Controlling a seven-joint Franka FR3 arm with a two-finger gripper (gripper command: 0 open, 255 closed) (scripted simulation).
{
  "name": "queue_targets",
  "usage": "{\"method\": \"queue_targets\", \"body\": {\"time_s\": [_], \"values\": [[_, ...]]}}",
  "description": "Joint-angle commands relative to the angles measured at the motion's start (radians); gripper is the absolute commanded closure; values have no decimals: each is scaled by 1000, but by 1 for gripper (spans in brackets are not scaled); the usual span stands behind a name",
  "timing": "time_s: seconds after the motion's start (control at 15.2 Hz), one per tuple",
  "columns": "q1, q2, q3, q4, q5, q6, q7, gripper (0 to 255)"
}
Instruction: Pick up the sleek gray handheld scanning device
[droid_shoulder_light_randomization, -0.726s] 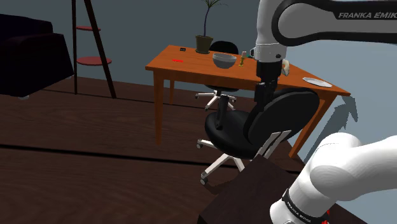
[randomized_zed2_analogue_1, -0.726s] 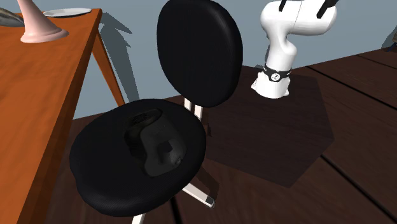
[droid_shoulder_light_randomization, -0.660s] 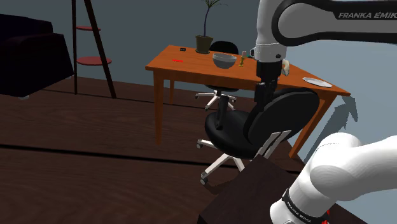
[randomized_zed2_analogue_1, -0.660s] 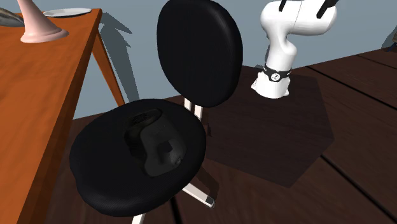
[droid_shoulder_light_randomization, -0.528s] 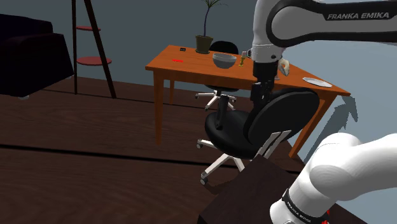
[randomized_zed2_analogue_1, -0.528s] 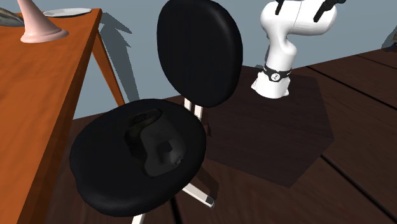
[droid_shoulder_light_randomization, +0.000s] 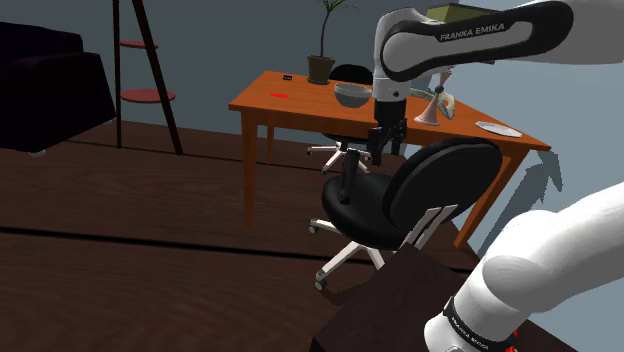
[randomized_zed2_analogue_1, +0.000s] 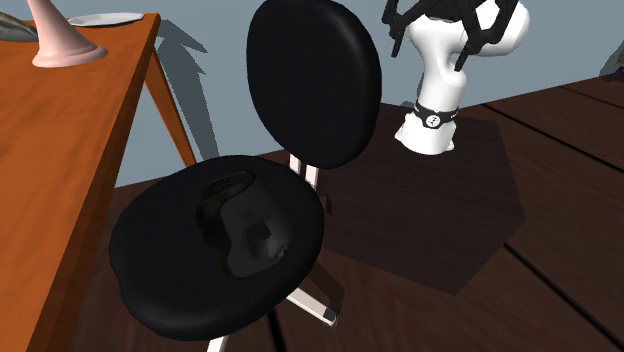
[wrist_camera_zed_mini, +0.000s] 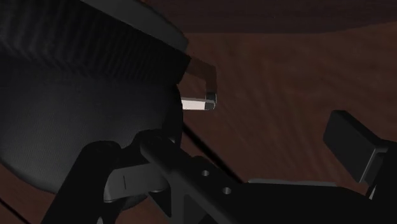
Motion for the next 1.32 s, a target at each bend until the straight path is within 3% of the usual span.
{"method": "queue_targets", "body": {"time_s": [0.0, 0.66, 1.25], "values": [[-18, 72, -21, 34, -8, 40, 3, 0], [-82, 436, -105, 287, 36, 169, 1, 0], [-156, 770, -159, 608, 130, 188, -20, 0]]}}
